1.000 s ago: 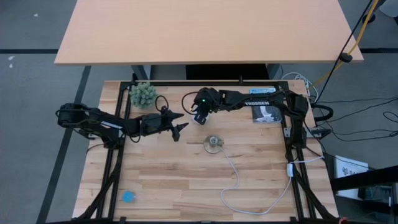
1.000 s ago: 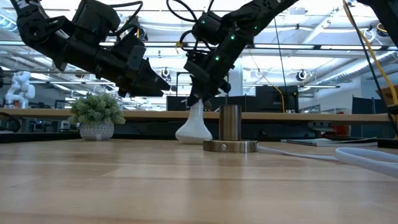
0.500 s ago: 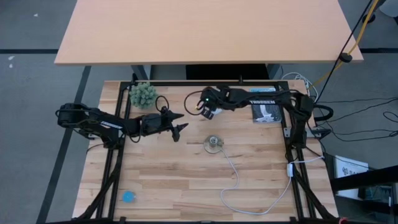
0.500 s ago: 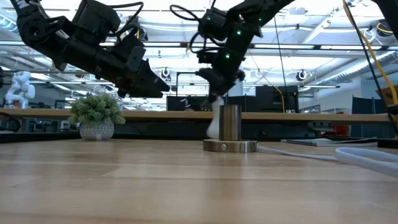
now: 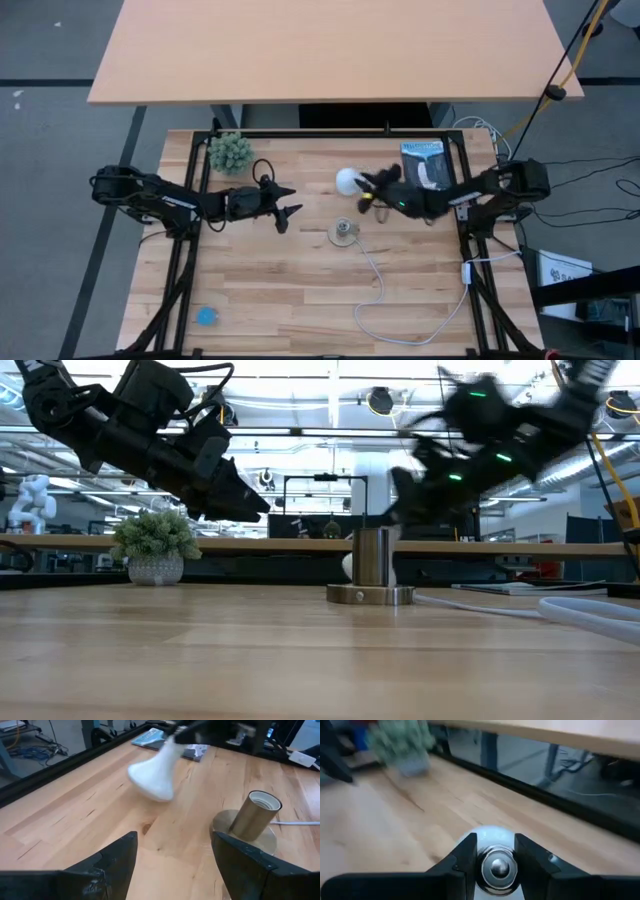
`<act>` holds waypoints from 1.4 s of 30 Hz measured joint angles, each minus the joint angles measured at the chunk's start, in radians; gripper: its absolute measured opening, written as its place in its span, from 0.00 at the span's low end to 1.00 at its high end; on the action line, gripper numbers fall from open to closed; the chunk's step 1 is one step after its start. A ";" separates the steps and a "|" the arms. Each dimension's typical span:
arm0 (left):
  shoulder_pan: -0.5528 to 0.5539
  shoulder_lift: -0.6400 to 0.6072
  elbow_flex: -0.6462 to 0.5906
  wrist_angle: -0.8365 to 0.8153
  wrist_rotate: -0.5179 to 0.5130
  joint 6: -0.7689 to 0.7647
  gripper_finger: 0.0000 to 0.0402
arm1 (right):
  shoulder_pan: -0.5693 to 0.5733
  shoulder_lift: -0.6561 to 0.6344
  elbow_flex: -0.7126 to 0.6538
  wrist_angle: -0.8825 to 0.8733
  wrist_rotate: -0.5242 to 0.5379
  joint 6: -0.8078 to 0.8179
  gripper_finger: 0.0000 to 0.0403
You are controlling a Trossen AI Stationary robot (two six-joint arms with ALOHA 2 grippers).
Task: Screw lightbulb
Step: Insert the white light bulb into the gold lamp
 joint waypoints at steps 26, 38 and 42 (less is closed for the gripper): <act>0.005 0.000 0.000 0.051 -0.007 0.004 0.64 | 0.134 -0.032 -0.176 -0.127 -0.404 0.275 0.28; 0.005 0.000 0.000 0.054 -0.007 0.007 0.64 | 0.134 -0.369 0.102 -1.037 -0.377 0.198 0.17; 0.005 0.000 0.000 0.056 -0.007 0.007 0.64 | 0.132 -0.383 0.301 -1.402 -0.331 0.122 0.11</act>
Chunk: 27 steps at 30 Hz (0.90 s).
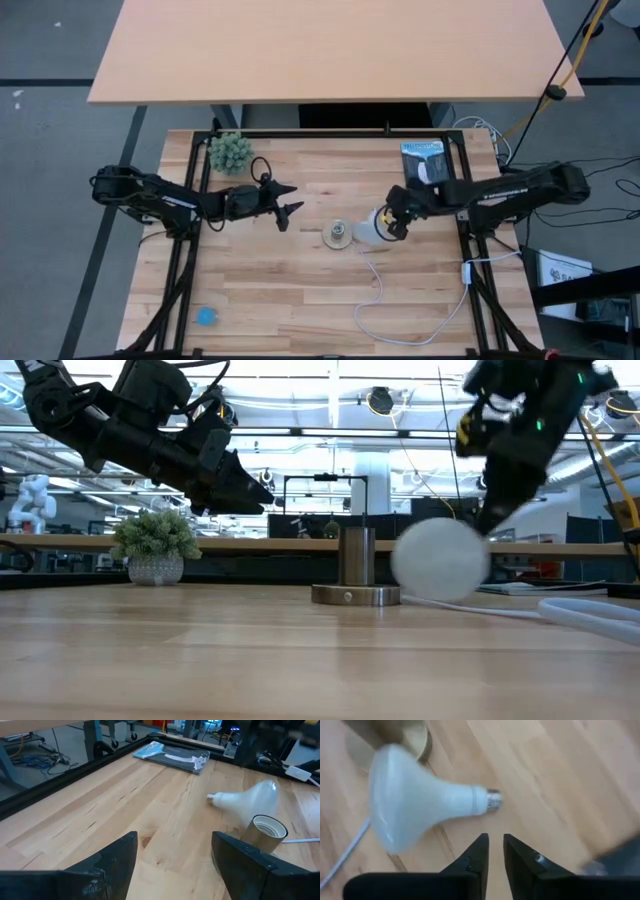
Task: Screw lightbulb
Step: Insert the white light bulb into the gold lamp
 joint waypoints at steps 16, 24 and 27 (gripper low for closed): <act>0.000 0.000 0.000 0.000 0.000 -0.003 0.64 | -0.007 0.004 0.149 -0.072 -0.002 -0.060 0.10; 0.000 0.000 0.000 0.000 0.000 -0.003 0.64 | -0.007 0.004 0.149 -0.251 -0.002 0.271 0.10; 0.000 0.000 0.000 0.000 0.000 -0.003 0.64 | -0.007 0.003 0.148 -0.348 -0.002 0.330 0.10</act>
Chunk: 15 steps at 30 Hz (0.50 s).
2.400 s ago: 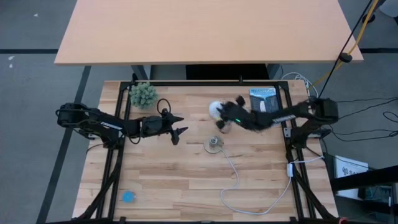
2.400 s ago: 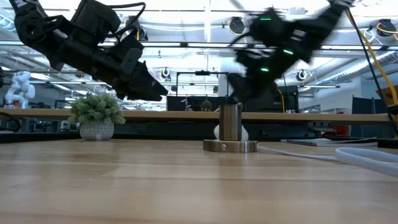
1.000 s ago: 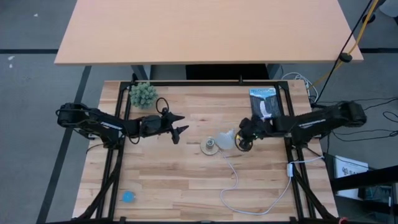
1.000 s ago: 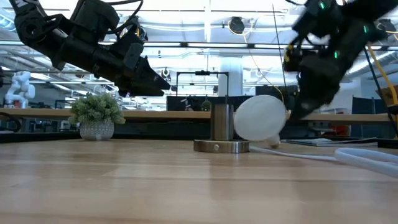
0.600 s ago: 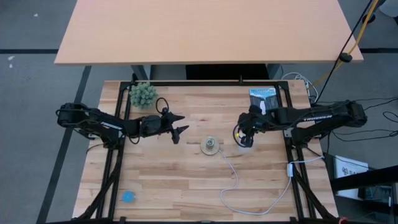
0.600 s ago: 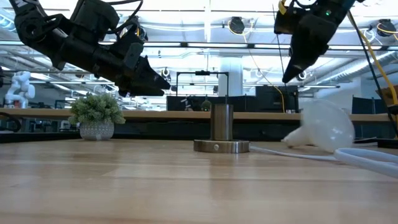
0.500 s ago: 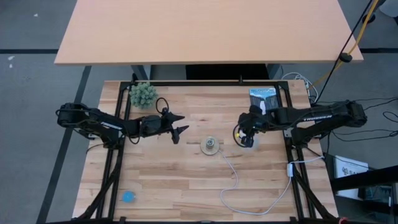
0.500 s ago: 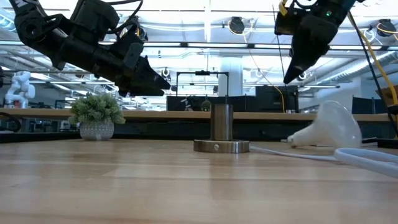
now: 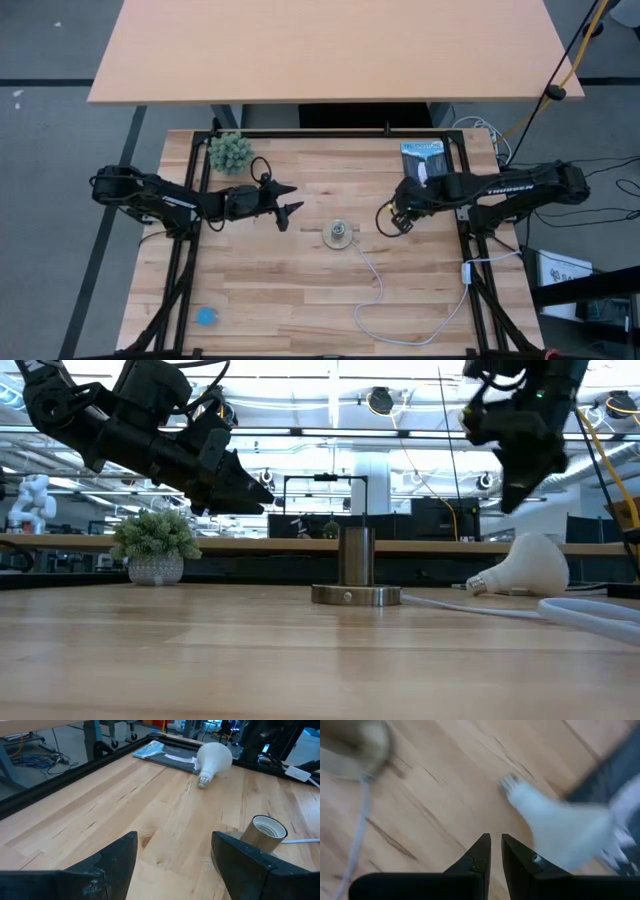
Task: Screw lightbulb
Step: Insert the white light bulb into the gold lamp
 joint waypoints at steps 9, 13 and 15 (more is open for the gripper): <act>0.000 0.000 0.000 0.000 0.000 -0.001 0.64 | -0.003 0.000 -0.180 0.029 -0.005 0.173 0.10; 0.000 0.000 0.000 -0.001 0.000 -0.001 0.64 | -0.005 0.000 -0.283 0.131 -0.101 0.239 0.10; 0.000 0.000 0.000 0.000 0.000 -0.002 0.64 | -0.004 0.000 -0.321 0.174 -0.149 0.259 0.10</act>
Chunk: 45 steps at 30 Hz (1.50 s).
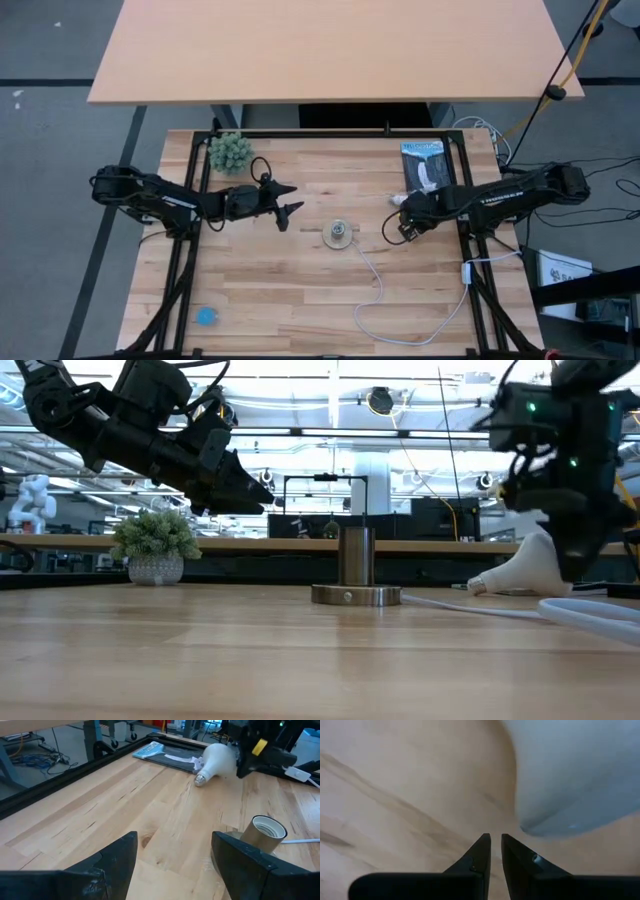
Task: Screw lightbulb
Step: Insert the white light bulb into the gold lamp
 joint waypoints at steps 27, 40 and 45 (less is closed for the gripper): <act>-0.005 0.000 0.000 -0.008 0.000 -0.005 0.64 | -0.004 -0.006 -0.041 0.360 -0.099 -0.172 0.09; -0.008 0.000 0.000 -0.006 0.001 -0.007 0.64 | -0.015 -0.006 -0.041 -0.056 0.095 0.111 0.09; -0.008 0.000 0.000 -0.006 0.001 -0.006 0.64 | -0.015 -0.006 -0.041 0.067 0.255 0.055 0.09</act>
